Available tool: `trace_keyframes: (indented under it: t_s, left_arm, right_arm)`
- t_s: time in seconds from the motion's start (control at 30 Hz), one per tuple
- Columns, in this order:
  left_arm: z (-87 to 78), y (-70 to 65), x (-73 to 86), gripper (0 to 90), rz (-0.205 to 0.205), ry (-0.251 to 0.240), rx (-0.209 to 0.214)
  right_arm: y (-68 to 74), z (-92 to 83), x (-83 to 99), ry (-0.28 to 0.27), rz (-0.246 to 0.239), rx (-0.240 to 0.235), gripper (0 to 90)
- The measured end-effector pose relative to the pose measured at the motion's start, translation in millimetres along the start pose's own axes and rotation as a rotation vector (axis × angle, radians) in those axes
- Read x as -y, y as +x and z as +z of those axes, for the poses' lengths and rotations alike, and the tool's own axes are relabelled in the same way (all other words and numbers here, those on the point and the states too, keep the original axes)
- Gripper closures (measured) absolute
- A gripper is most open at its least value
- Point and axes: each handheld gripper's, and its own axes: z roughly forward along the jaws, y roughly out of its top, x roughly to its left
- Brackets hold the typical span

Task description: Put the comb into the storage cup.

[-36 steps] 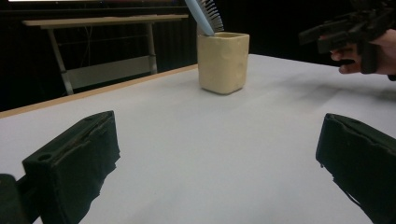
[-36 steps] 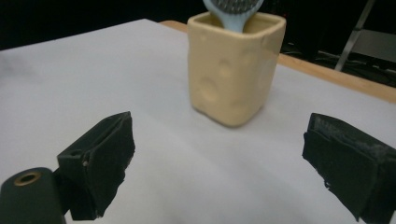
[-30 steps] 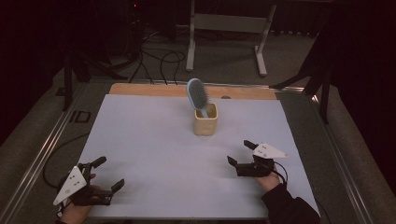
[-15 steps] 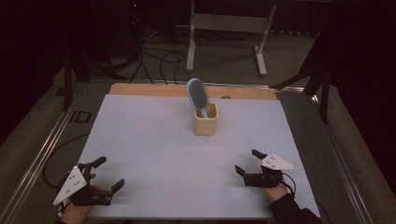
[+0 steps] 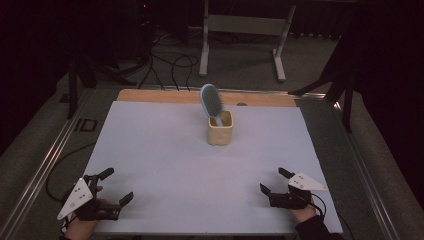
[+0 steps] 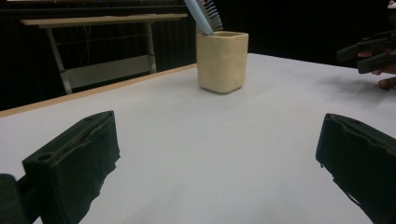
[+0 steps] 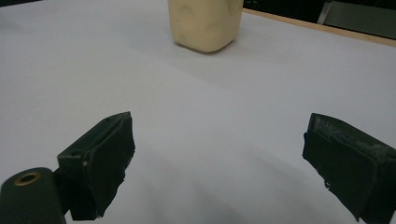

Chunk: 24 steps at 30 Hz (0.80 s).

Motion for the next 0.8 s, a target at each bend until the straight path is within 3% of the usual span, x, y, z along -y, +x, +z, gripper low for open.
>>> trace_keyframes:
  t_s: [0.3, 0.8]
  left_arm:
    - [1.0, -0.1, 0.7, 0.0, -0.004, 0.001, 0.003]
    - [2.0, -0.3, 1.0, 0.0, -0.002, 0.007, 0.005]
  right_arm:
    - [2.4, -7.6, 5.2, 0.017, -0.046, 0.055, 8.8]
    - [0.8, -2.8, 5.2, 0.015, -0.030, 0.063, 8.8]
